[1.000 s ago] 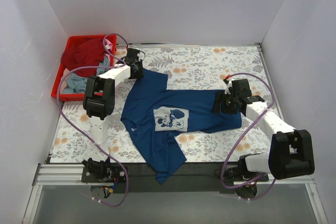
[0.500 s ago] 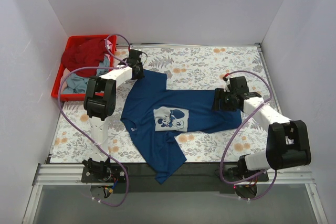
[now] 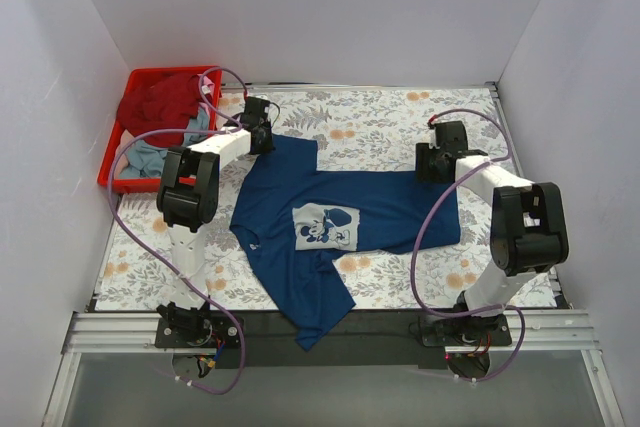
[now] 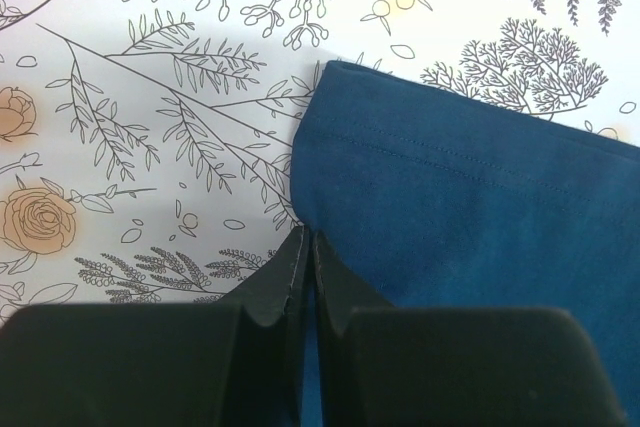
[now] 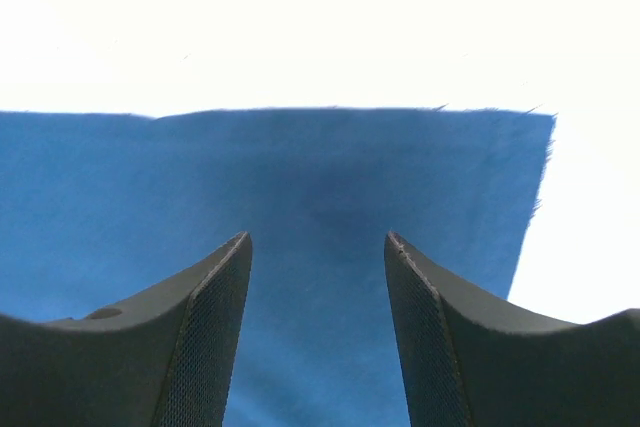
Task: Fold and stack the t-shirts
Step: Flatten the tshirt out, then fold the tshirt
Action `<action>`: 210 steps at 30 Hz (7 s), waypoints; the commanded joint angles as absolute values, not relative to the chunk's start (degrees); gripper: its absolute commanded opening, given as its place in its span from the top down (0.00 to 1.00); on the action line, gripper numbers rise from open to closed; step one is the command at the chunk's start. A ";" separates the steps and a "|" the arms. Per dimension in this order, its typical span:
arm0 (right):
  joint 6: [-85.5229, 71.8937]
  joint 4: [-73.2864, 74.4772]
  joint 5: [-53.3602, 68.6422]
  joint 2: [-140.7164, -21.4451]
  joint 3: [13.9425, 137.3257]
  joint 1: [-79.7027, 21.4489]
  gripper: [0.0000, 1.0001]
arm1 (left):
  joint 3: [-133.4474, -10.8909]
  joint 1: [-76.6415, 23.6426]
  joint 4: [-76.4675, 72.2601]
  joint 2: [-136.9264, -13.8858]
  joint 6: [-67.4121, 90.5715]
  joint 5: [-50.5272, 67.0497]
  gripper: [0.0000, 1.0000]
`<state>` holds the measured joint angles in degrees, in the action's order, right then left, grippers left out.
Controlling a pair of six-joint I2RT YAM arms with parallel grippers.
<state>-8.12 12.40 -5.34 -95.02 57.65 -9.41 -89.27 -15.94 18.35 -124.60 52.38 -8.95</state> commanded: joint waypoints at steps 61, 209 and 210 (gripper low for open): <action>0.70 15.21 15.29 -90.29 96.94 2.37 0.99 | -129.48 -9.14 33.59 -113.49 52.21 -11.07 1.00; 2.11 -5.89 -9.31 -91.86 56.70 7.47 0.99 | -83.24 -13.36 11.78 -103.89 46.58 2.81 1.00; 1.76 -5.89 -9.84 -91.41 56.17 7.47 0.99 | -82.80 -13.36 11.86 -103.63 46.84 2.90 1.00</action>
<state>3.90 -5.67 -5.96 -94.96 57.47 7.07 -84.75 -13.63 10.28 -108.16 46.09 3.95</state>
